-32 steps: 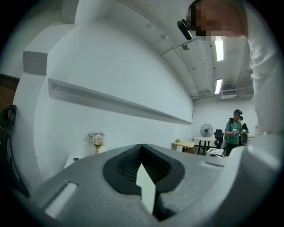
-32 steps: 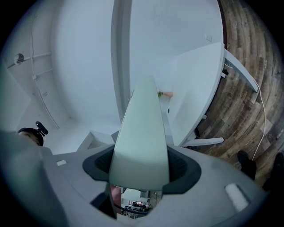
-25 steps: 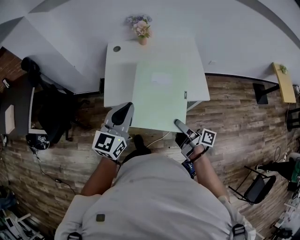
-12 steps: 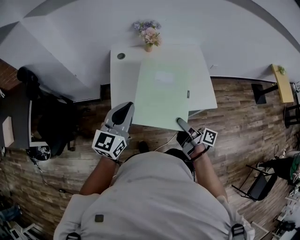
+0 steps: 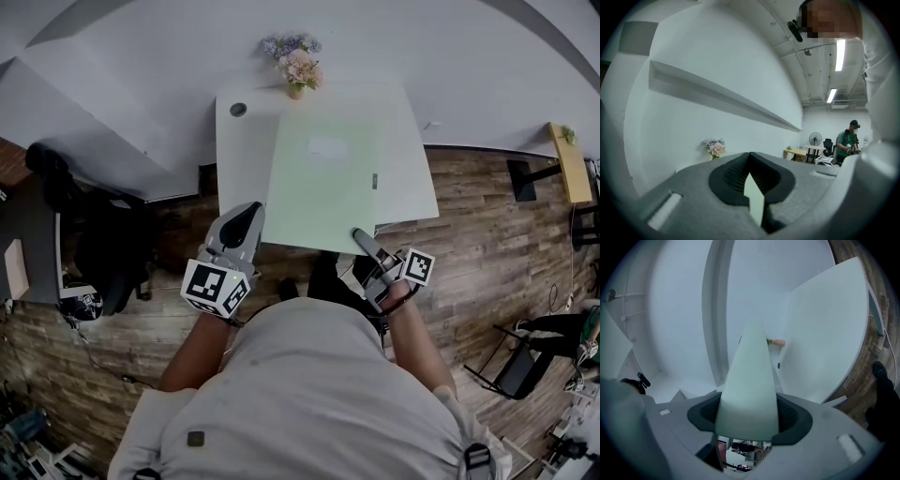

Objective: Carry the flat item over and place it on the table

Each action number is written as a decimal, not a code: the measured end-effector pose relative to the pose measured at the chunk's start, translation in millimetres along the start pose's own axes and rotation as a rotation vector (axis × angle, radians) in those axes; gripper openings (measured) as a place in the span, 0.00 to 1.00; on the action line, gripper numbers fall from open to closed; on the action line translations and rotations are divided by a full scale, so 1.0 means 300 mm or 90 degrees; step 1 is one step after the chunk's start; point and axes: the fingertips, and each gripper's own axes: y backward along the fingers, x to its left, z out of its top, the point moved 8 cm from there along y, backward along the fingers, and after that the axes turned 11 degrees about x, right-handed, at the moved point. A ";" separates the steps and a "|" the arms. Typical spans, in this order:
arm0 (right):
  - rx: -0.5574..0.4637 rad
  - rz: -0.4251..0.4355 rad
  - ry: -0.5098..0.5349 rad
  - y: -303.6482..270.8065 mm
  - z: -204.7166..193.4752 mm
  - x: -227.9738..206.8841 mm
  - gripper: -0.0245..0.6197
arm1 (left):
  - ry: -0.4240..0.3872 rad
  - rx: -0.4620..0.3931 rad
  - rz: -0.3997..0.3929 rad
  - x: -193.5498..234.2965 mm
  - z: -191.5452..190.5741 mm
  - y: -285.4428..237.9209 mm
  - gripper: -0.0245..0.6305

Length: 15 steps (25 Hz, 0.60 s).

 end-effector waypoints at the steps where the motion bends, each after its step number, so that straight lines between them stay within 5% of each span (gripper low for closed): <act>1: 0.004 -0.001 -0.001 -0.003 0.025 -0.011 0.50 | 0.002 0.001 0.007 0.008 0.003 -0.019 0.04; 15: 0.080 -0.054 -0.033 -0.063 0.345 -0.182 0.50 | 0.057 0.034 0.064 0.086 0.021 -0.301 0.04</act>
